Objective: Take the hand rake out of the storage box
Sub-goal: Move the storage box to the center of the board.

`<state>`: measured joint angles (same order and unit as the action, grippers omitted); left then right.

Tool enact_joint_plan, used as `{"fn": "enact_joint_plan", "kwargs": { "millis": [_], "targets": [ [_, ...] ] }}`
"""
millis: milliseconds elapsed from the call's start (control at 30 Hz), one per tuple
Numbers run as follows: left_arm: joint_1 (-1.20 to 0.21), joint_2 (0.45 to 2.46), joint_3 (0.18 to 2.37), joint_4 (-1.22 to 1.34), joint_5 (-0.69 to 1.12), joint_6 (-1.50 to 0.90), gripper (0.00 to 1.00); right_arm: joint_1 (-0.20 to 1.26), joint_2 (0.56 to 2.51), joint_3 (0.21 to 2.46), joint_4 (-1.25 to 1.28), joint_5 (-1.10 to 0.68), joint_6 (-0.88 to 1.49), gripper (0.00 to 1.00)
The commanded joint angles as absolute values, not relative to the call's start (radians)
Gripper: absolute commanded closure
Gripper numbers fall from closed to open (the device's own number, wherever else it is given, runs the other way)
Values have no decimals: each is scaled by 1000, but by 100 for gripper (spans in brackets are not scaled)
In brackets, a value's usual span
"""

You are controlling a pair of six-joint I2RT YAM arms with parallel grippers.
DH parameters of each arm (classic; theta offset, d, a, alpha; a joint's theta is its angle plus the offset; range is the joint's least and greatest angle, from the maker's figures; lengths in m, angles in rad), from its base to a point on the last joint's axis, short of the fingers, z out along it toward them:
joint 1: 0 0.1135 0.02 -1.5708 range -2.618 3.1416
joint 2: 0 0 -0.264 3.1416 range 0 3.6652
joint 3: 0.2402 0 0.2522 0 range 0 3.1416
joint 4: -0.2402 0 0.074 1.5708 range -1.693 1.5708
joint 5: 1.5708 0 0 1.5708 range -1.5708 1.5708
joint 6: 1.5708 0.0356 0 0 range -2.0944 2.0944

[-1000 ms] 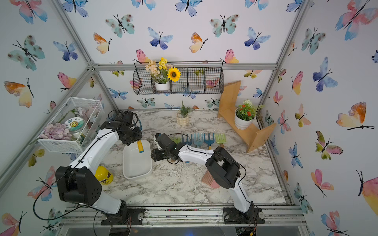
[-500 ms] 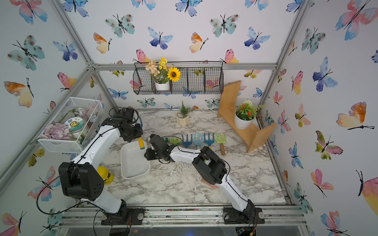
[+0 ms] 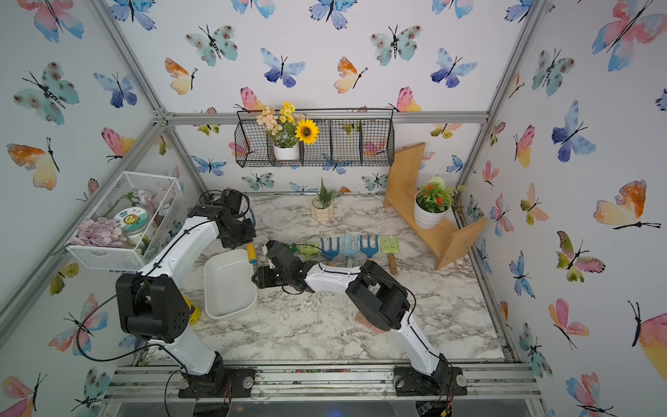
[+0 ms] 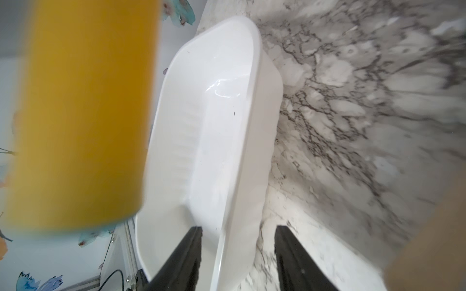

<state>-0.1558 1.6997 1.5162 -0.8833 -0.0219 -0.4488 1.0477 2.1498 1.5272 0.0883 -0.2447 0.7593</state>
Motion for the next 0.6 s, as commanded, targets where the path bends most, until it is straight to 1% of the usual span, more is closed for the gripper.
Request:
{"fn": "enact_joint_plan", "kwargs": {
  "millis": [0, 133, 267, 367, 567],
  "targets": [
    [-187, 1737, 1552, -902, -16, -418, 89, 1025, 2014, 1447, 22, -154, 658, 46],
    [-215, 1772, 1550, -896, -27, -411, 89, 975, 1900, 1344, -61, -110, 619, 46],
    [-256, 1822, 1539, -860, -60, -350, 89, 918, 1798, 1261, -72, -88, 606, 45],
    [-263, 1861, 1538, -839, -83, -311, 90, 879, 1753, 1240, -80, -94, 599, 45],
    [-264, 1893, 1498, -795, -96, -263, 90, 856, 1715, 1235, -108, -84, 578, 45]
  ]
}}
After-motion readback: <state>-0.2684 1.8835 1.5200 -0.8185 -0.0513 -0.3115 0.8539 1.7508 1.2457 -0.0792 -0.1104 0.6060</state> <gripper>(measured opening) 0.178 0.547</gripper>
